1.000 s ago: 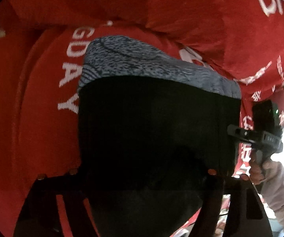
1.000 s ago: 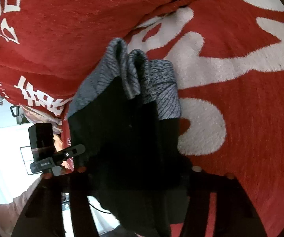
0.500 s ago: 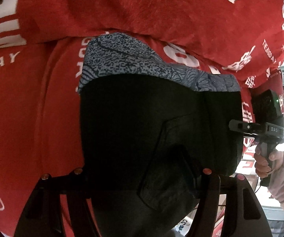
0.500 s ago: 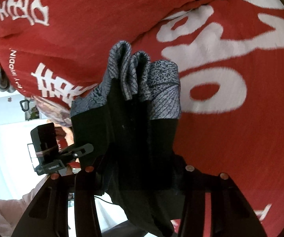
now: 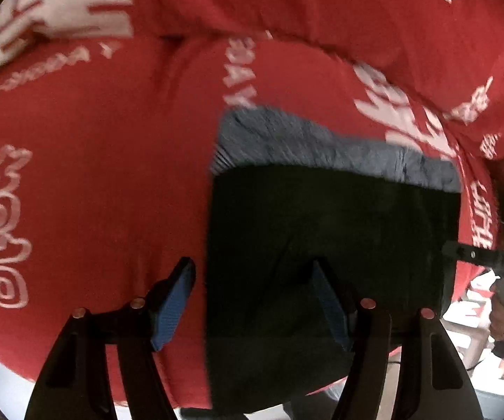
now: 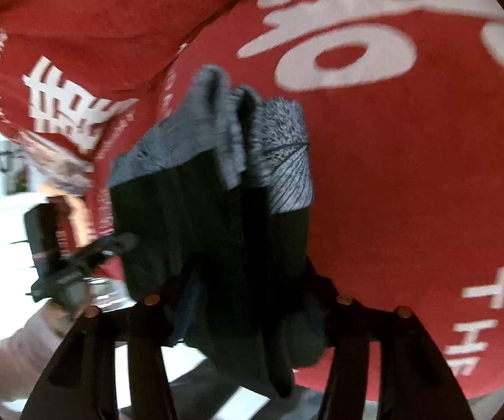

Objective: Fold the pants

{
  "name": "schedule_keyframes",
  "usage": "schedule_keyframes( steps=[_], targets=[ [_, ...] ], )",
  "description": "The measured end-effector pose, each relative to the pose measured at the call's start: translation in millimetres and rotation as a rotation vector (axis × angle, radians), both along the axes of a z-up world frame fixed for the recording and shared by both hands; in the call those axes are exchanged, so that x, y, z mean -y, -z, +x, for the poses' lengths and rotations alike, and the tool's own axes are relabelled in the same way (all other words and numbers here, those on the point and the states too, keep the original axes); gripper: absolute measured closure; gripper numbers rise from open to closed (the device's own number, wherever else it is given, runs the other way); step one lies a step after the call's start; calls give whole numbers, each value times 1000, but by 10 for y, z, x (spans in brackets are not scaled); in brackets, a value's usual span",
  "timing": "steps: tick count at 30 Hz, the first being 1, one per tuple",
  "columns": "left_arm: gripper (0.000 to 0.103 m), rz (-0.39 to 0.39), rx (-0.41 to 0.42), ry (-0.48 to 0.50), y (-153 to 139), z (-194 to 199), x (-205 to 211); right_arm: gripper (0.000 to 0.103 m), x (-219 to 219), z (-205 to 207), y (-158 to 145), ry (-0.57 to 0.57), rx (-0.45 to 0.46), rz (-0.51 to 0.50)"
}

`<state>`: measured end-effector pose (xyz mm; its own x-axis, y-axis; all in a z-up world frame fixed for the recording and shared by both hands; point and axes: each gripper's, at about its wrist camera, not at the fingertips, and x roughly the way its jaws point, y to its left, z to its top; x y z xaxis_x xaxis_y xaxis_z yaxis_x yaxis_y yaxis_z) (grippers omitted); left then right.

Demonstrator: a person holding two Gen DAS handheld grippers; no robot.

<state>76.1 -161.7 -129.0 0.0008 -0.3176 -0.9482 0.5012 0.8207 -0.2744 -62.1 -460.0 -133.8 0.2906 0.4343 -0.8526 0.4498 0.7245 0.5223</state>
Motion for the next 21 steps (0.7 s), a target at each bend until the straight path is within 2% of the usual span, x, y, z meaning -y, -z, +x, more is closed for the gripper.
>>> schedule_keyframes(
  steps=[2, 4, 5, 6, 10, 16, 21],
  targets=[
    [33, -15, 27, -5, -119, 49, -34, 43, 15, 8, -153, -4, -1, -83],
    [33, -48, 39, 10, -244, 78, -4, 50, 31, 37, -305, 3, 20, -136],
    [33, -64, 41, 22, -291, 91, 4, 66, 26, 53, -397, 5, 41, -162],
    [33, -82, 41, 35, -343, 92, 22, 78, 19, 84, -487, 4, 65, -185],
    [33, -160, 25, 95, -429, 38, 288, 80, -112, 198, -669, -34, 148, -234],
    [33, -103, 8, 84, -101, 3, 597, 81, -249, 409, -279, -54, 39, -241],
    [33, -60, 21, 76, -12, 26, 613, 90, -148, 371, -161, -16, 51, -210]
  ],
)
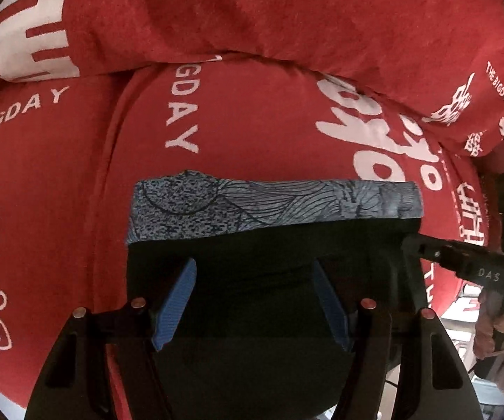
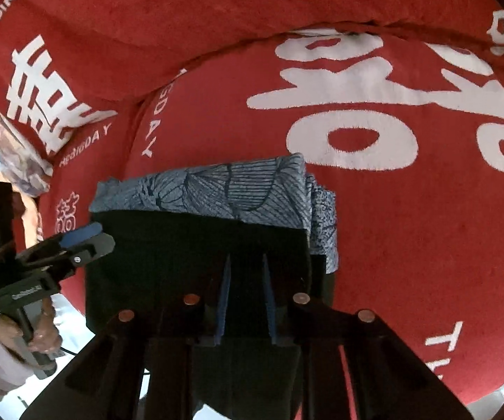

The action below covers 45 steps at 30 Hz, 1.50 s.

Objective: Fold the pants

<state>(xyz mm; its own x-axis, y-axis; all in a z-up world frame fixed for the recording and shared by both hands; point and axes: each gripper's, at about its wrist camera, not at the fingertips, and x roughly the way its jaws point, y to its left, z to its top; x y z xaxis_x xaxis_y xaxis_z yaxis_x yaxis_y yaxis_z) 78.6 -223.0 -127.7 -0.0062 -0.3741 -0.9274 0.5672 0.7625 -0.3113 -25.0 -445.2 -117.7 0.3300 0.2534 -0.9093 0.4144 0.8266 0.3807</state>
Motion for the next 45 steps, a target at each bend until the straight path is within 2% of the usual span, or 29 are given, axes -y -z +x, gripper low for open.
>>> schedule_keyframes(
  steps=[4, 5, 6, 9, 16, 17, 19, 20, 21, 22, 23, 26, 31, 35, 38, 40, 43, 45],
  targets=[
    [31, 88, 52, 8, -73, -76, -6, 90, 50, -93, -44, 31, -5, -2],
    [22, 110, 59, -1, -100, -95, -34, 90, 72, -126, -53, 44, -8, 0],
    [19, 122, 64, -15, -134, -117, -60, 86, 97, -160, -59, 59, -12, 8],
    [19, 142, 64, -26, -222, -192, -121, 86, 162, -290, -73, 97, -42, 27],
    [18, 215, 67, -66, -402, -430, -187, 82, 179, -630, -179, 98, -104, 43],
    [18, 223, 67, -71, -428, -483, -186, 80, 171, -700, -216, 97, -110, 45],
    [18, 245, 71, -80, -464, -597, -179, 65, 146, -794, -282, 92, -114, 41],
    [18, 252, 68, -82, -474, -643, -169, 46, 133, -824, -305, 89, -114, 36],
    [17, 262, 64, -81, -478, -695, -163, 34, 109, -865, -348, 83, -107, 29],
    [12, 275, 60, -81, -481, -751, -157, 33, 76, -899, -395, 72, -98, 26],
    [0, 289, 60, -85, -492, -805, -157, 32, 57, -914, -418, 65, -96, 27],
    [0, 313, 55, -104, -559, -939, -177, 25, -25, -960, -481, 51, -96, 31],
    [0, 355, 80, -119, -748, -1085, -195, 24, -153, -980, -607, 36, -82, 19],
    [0, 342, 106, -87, -872, -1133, -193, 22, -264, -975, -725, 30, -74, -11],
    [0, 330, 103, -59, -881, -1140, -198, 15, -398, -961, -855, 12, -53, -85],
    [0, 318, 113, -48, -910, -1154, -212, 1, -502, -953, -934, 3, -38, -152],
    [0, 310, 138, -42, -988, -1180, -276, 0, -660, -950, -1024, -4, -25, -219],
    [0, 315, 149, -46, -1033, -1192, -330, 0, -747, -943, -1036, -8, -49, -230]
  ],
)
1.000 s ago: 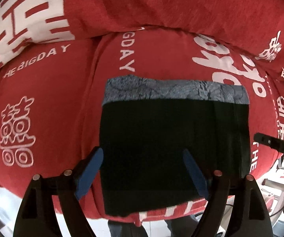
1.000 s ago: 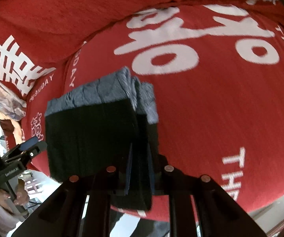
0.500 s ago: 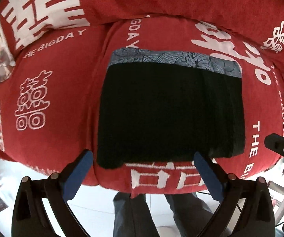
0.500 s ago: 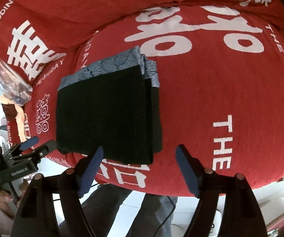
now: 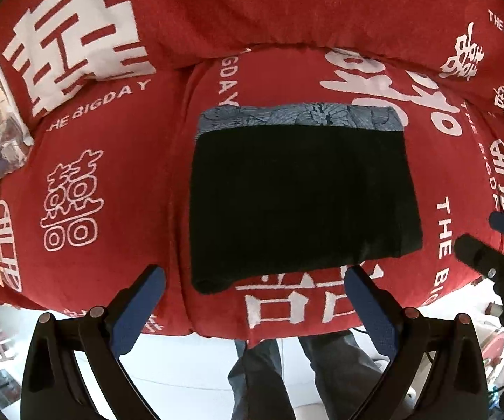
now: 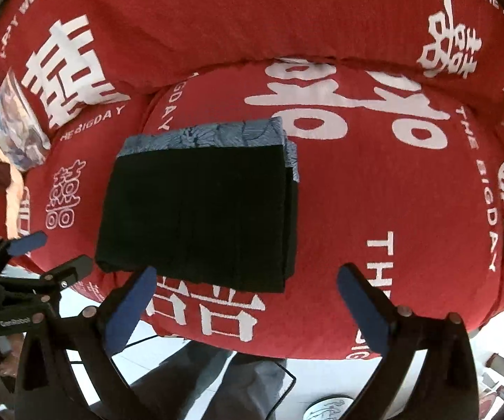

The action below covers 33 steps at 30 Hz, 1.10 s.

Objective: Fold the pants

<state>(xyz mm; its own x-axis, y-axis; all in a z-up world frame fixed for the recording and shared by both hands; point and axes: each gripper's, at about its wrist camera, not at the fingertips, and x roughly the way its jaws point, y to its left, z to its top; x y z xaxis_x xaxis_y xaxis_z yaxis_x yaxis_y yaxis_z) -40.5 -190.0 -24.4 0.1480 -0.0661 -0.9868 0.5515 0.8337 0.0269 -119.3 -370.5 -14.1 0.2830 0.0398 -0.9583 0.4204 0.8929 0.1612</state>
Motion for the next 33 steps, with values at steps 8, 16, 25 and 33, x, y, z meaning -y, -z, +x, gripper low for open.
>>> schedule_keyframes(
  steps=[8, 16, 25, 33],
  targets=[
    [0, 2, 35, -25, -188, -5, -268, 0, -161, -133, -92, 144, -74, 51],
    [0, -8, 49, -38, -318, 36, -384, 0, -293, -95, -377, 146, -67, -16],
    [0, -28, 70, -46, -396, 77, -416, 0, -435, -3, -473, 123, -84, -58],
    [0, -22, 94, -40, -426, 75, -395, 0, -465, 22, -450, 123, -108, -88]
  ],
)
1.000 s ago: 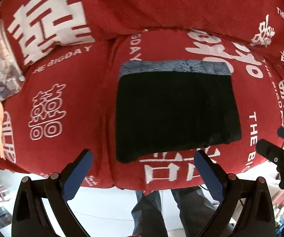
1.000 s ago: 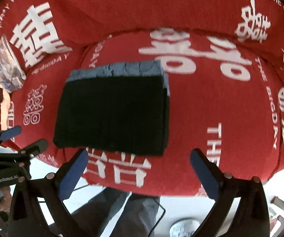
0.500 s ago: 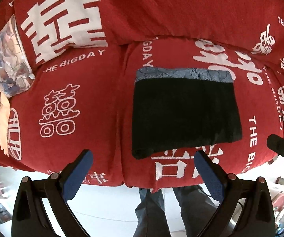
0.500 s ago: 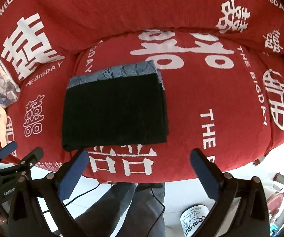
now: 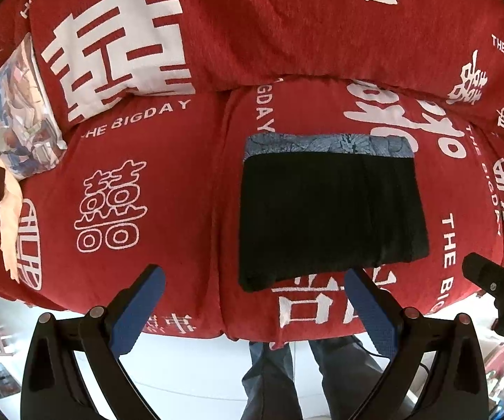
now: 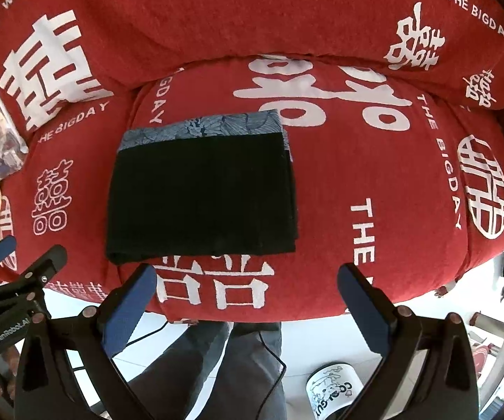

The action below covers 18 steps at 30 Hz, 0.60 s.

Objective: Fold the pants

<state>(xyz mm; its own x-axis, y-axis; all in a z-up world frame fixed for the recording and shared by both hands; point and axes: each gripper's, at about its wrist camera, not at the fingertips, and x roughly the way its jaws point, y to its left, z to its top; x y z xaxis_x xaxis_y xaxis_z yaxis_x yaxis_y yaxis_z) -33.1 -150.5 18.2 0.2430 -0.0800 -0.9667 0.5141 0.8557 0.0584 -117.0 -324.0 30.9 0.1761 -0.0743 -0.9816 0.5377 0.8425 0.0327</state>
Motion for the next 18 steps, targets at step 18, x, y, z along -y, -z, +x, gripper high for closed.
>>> schedule_keyframes(
  steps=[18],
  targets=[
    [0, 10, 11, -9, -13, 14, 3, 0, -7, 44, 6, -6, -8, -17]
  ],
)
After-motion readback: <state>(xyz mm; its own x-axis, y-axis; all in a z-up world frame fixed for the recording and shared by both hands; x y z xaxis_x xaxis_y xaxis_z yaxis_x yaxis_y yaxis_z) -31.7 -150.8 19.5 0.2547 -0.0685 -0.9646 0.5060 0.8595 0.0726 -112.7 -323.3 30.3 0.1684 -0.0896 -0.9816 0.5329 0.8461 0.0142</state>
